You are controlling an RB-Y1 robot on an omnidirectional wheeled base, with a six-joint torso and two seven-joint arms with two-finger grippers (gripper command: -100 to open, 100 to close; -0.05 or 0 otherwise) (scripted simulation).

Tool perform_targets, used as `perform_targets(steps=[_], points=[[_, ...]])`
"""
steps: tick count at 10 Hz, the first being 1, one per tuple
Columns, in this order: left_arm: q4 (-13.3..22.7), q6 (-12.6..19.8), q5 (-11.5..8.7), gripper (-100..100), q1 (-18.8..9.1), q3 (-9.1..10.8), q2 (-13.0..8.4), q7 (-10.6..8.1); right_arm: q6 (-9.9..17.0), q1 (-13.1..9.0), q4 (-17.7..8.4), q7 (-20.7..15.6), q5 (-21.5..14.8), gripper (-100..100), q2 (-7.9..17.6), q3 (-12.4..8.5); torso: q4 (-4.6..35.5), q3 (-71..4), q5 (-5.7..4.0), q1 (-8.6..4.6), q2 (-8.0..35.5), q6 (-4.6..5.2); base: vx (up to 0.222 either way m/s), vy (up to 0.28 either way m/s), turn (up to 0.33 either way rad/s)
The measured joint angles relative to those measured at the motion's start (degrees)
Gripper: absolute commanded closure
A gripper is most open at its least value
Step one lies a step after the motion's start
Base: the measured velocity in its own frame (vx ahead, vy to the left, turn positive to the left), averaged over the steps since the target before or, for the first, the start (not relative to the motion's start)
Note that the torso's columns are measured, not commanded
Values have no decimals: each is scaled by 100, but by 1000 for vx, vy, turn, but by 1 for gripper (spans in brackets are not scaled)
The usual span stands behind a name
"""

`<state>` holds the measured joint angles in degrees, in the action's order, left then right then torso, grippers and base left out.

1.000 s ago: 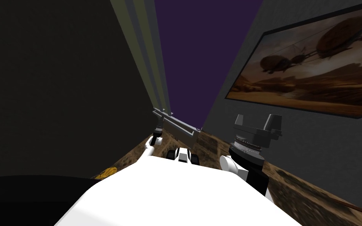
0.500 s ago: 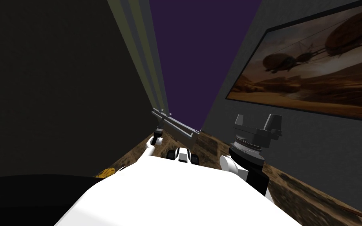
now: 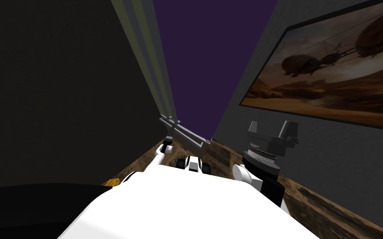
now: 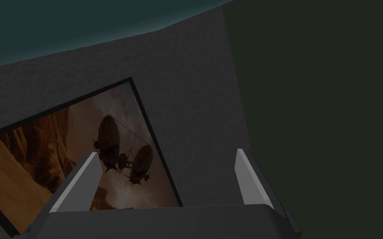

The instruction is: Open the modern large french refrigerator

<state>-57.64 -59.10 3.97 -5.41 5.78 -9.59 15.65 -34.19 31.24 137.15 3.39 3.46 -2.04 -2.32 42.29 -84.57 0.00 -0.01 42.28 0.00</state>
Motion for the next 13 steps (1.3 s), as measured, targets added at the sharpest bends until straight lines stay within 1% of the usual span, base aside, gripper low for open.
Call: perform_targets(steps=[3,6,8,10,13], points=[[519,-131,8,-100,-196,32,-22,128,0,0,0,0,0,0,0,0,-2,-4,-1,-3,-6,0,68,-54,31],[1014,-264,14,-100,-409,65,-64,252,0,-1,0,0,0,0,0,0,5,12,4,14,20,-1,1,-17,30],[1365,-381,19,-100,-532,89,-116,338,0,-1,0,0,0,0,0,0,1,2,0,2,4,0,-3,-8,24],[1540,-411,22,-100,-615,103,-154,394,0,-1,0,0,0,0,0,0,-1,-2,0,-2,-2,-1,-4,-11,30],[1570,-418,22,-100,-630,105,-160,401,0,-1,0,0,0,0,0,0,0,0,1,3,1,0,0,0,0]])
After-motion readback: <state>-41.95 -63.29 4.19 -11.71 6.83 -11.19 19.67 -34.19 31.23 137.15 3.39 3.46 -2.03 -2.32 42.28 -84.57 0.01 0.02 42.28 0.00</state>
